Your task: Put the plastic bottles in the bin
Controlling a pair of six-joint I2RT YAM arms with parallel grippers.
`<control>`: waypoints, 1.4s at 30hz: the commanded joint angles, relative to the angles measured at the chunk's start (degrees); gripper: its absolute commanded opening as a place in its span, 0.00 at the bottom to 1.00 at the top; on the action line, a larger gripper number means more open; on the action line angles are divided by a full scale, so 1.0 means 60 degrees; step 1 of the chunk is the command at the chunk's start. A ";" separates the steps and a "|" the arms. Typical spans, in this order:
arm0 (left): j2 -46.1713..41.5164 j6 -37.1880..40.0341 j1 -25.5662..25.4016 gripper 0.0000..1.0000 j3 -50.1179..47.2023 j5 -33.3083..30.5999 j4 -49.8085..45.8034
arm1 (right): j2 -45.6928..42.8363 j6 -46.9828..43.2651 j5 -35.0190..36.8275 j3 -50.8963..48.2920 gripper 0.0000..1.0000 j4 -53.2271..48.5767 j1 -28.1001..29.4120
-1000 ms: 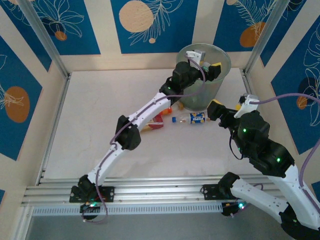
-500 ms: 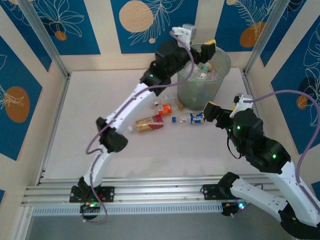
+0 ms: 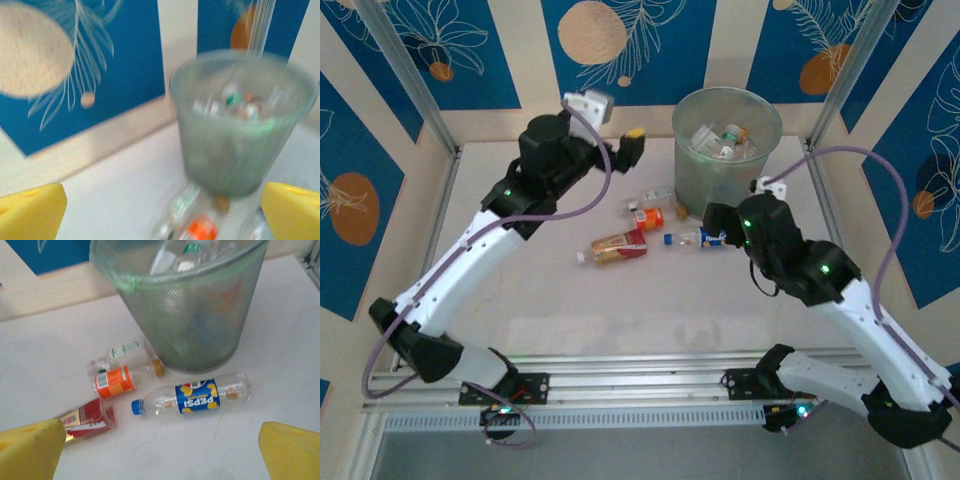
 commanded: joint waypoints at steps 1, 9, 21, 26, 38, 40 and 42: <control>0.0013 0.1507 0.0181 0.99 -0.0413 0.0320 -0.2176 | 0.0449 0.0563 -0.0831 0.0318 0.99 -0.0343 -0.0347; 0.1957 0.3347 0.0662 1.00 -0.0626 0.1547 -0.4202 | 0.0574 0.1202 -0.1559 -0.0057 0.99 -0.0525 -0.1091; 0.4423 0.3862 0.0671 1.00 -0.0472 0.2330 -0.4110 | 0.0019 0.1082 -0.1645 -0.0291 0.99 -0.0479 -0.1382; 0.5041 0.3949 0.0675 1.00 -0.0287 0.2065 -0.4365 | -0.0048 0.1073 -0.1656 -0.0384 0.99 -0.0374 -0.1395; 0.5600 0.3825 0.0699 0.98 -0.0679 0.1691 -0.4100 | -0.0049 0.1030 -0.1729 -0.0594 0.99 -0.0094 -0.1481; 0.5641 0.3836 0.0710 0.94 -0.0720 0.1653 -0.4092 | -0.0050 0.1042 -0.1740 -0.0624 0.99 -0.0073 -0.1483; 0.5686 0.3847 0.0718 0.92 -0.0794 0.1594 -0.4054 | -0.0071 0.1059 -0.1744 -0.0658 0.99 -0.0050 -0.1500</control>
